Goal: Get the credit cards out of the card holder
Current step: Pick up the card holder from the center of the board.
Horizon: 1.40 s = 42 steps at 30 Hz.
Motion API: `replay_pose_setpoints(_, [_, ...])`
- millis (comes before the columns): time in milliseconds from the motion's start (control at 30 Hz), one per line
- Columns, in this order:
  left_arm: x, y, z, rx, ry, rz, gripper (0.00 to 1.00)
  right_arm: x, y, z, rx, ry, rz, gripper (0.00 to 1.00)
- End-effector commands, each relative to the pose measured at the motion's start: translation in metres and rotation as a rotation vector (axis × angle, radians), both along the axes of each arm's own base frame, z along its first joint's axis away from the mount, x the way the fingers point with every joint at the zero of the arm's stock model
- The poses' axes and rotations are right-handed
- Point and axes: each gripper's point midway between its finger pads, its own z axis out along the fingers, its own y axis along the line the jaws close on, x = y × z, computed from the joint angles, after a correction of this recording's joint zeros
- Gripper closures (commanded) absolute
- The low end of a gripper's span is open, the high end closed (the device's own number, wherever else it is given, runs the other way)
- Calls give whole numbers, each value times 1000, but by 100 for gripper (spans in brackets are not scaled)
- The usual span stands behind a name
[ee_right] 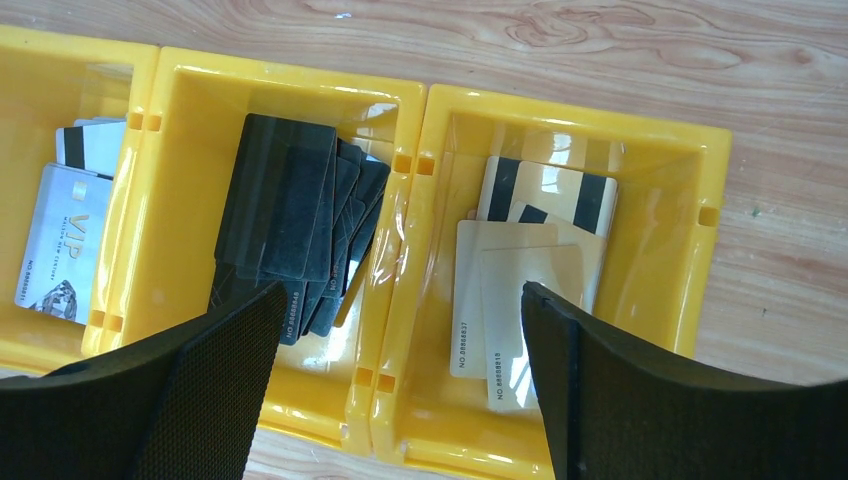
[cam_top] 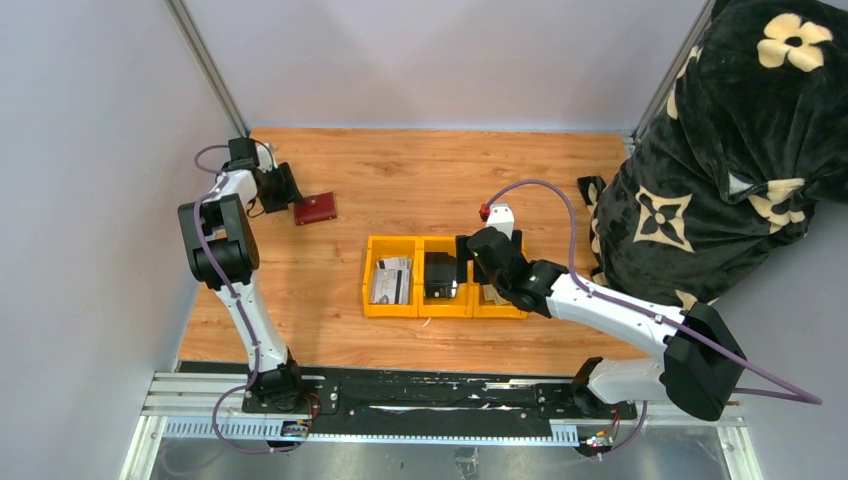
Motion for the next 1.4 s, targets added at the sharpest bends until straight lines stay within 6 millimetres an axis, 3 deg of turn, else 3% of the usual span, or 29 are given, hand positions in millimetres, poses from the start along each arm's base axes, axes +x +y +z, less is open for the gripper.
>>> replay_pose_setpoints(0, [-6,-11,7,-85,-7,-19,43,-10,-3,-7,-5,30,-3,10])
replay_pose_setpoints(300, [-4,-22,16,-150,-40,-19,50,-12,-4,-11,-3,45,-7,10])
replay_pose_setpoints(467, [-8,-12,8,-93,-15,0,50,-15,-4,-12,9,54,-7,10])
replay_pose_setpoints(700, [-5,2,15,-130,-48,26,46,-16,-3,-12,18,58,-5,10])
replay_pose_setpoints(933, [-5,0,11,-217,-57,16,63,-16,-3,-13,17,60,-7,10])
replay_pose_setpoints(1067, [-5,-7,6,-252,-59,3,63,-16,-1,-15,20,69,-7,10])
replay_pose_setpoints(1233, [-7,-15,3,-297,-51,-20,54,-16,0,-17,21,73,-5,10])
replay_pose_setpoints(1367, [-9,-6,-6,-247,-36,7,55,-16,0,-16,25,72,-6,10])
